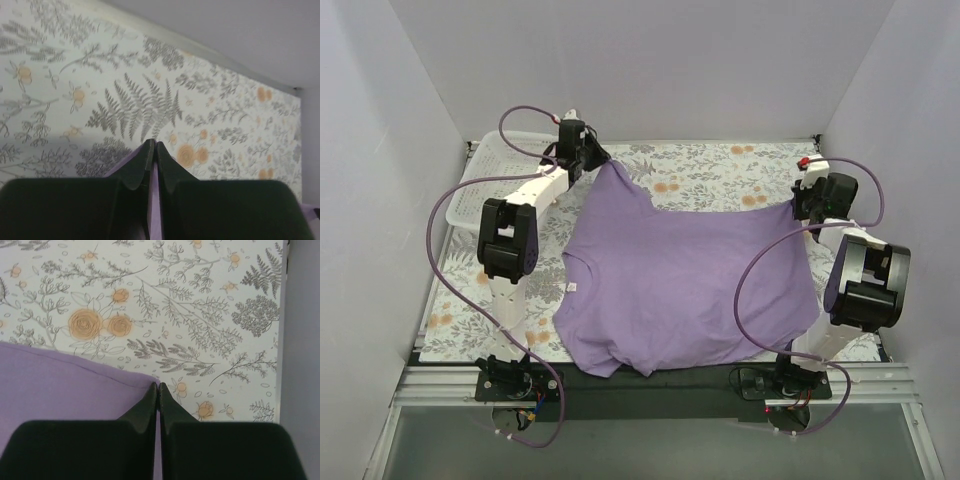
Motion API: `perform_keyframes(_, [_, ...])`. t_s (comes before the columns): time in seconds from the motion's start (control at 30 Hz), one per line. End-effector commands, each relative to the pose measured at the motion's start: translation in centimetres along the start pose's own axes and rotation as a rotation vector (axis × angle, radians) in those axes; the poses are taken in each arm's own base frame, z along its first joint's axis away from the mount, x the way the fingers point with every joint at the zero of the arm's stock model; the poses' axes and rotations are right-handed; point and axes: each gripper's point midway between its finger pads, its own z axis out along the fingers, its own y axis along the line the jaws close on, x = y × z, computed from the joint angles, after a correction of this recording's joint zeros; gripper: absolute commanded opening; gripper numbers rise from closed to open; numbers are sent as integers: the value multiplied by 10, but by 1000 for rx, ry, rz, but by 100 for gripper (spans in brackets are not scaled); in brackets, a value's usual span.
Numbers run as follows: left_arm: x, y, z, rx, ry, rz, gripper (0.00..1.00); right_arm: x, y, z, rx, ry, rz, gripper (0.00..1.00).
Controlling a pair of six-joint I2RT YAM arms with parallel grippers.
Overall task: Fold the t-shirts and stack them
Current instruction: Flatten the tshirt out, then fold the tshirt
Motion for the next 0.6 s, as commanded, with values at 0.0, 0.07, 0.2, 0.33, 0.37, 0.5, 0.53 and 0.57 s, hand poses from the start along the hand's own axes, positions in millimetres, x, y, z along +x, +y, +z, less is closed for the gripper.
perform_keyframes(0.0, [-70,-27,-16,33,-167,2,0,-51,-25,6,76,-133,-2,1])
perform_keyframes(0.07, [-82,-31,-17,44,-191,-1,0,-59,-31,6,94,-147,9,1])
perform_keyframes(0.2, [-89,-36,-16,63,-192,7,0,-69,-38,0,94,-175,58,1])
perform_keyframes(0.33, [-86,-37,-19,80,-173,11,0,-74,-34,-6,62,-195,67,1])
perform_keyframes(0.37, [-88,-39,-22,86,-173,13,0,-75,-31,-7,44,-199,69,1])
perform_keyframes(0.5, [-78,-41,-30,109,-143,26,0,-74,-26,-14,20,-206,81,1])
perform_keyframes(0.53, [-77,-43,-33,124,-139,29,0,-73,-26,-17,20,-208,84,1])
perform_keyframes(0.57, [-82,-49,-42,137,-152,33,0,-71,-26,-18,16,-206,87,1])
